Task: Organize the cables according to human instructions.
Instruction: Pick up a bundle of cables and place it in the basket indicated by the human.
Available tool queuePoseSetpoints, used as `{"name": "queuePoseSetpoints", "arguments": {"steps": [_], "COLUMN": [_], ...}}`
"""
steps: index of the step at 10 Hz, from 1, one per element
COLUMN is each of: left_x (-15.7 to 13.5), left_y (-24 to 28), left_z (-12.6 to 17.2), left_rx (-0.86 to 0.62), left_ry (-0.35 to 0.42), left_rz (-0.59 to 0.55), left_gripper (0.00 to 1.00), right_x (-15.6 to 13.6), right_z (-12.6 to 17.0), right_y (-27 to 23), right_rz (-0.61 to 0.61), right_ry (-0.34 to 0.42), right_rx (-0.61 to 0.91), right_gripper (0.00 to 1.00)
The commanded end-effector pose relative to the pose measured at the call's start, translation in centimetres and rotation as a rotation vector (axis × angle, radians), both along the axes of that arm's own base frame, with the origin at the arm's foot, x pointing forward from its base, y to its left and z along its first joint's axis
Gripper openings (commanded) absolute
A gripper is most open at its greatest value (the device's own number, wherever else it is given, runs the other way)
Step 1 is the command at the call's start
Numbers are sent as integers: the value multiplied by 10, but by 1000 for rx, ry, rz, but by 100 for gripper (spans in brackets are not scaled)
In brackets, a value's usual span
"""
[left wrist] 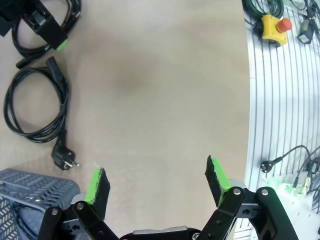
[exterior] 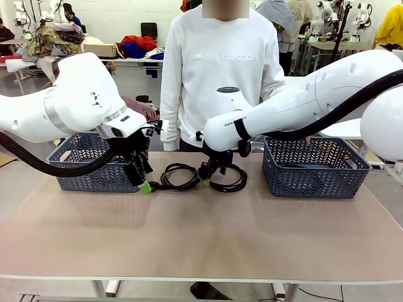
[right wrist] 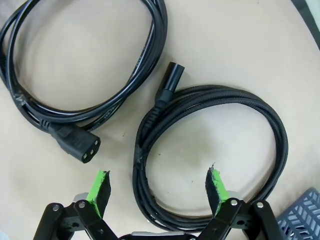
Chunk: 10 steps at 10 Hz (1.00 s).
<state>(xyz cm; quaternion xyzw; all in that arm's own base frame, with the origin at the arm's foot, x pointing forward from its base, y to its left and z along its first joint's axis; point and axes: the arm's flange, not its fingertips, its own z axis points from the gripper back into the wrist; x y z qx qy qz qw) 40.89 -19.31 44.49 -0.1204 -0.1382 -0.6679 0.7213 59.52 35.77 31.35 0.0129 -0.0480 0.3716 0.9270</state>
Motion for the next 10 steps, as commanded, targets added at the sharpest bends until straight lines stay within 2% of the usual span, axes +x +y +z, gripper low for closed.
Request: {"name": "queuePoseSetpoints", "arguments": {"steps": [1,7,8,10], "left_x": [-1,-1,-1,-1], "left_y": [1,1,1,1], "left_z": [1,1,1,1], "left_rx": [0,0,0,0], "left_ry": [-1,-1,-1,-1], "left_rz": [2,2,2,2], "left_gripper": [100,100,100,100], "right_x": [7,11,11,11], "right_z": [2,-3,-2,-2], "right_y": [8,12,13,14], "right_rz": [-35,-63,-64,-65], "right_ry": [-10,3,1,8], "right_rx": [-41,-73,-70,-74], "right_gripper": [100,100,91,93]}}
